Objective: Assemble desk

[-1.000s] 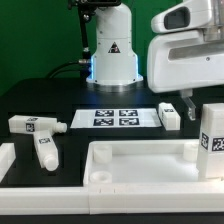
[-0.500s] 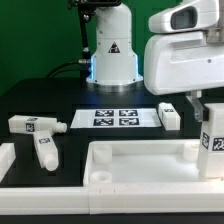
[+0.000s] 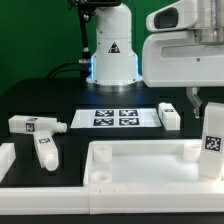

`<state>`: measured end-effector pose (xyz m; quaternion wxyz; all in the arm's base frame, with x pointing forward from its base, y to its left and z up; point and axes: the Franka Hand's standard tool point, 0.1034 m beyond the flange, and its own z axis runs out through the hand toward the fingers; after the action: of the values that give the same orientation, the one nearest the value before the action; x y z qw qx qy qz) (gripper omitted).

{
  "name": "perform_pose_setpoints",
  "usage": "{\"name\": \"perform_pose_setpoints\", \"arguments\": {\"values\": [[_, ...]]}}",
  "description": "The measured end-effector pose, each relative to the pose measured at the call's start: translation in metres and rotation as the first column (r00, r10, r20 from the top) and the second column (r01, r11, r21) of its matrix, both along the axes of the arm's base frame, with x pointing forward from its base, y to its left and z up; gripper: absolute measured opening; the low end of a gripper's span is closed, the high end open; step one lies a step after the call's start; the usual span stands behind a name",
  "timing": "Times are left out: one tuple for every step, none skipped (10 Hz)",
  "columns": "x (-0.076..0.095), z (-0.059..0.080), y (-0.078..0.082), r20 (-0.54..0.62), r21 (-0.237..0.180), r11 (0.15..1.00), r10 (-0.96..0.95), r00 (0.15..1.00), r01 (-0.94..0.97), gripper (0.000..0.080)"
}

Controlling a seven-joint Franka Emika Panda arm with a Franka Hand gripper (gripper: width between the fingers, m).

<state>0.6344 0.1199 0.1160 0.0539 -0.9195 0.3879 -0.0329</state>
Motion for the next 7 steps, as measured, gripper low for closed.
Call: {"name": "perform_pose_setpoints", "arguments": {"values": [[0.0001,-0.0001,-0.0008,0.0,0.0,1.0,-0.008,1.0,0.008,0.0294],[-0.0002,-0.0002,0.0,-0.008,0.014,0.997,-0.075,0.997,0.075,0.0294],[-0.0004,-0.0003,0.0003,-0.016,0.027,0.989,-0.148,0.989,0.148,0.0294],[-0.0005,-0.0003,0.0006,-0.023,0.036,0.979,-0.199,0.98,0.2,0.0294],[-0.0009,-0.0005,0.0011,-0.041,0.061,0.947,-0.314,0.948,0.316,0.0294],[-0.0011,-0.0009,0.001,-0.078,0.108,0.843,-0.521,0.85,0.526,0.0294],[-0.0007,-0.0013,0.0025,-0.088,0.124,0.789,-0.595,0.799,0.602,0.0294]]}}
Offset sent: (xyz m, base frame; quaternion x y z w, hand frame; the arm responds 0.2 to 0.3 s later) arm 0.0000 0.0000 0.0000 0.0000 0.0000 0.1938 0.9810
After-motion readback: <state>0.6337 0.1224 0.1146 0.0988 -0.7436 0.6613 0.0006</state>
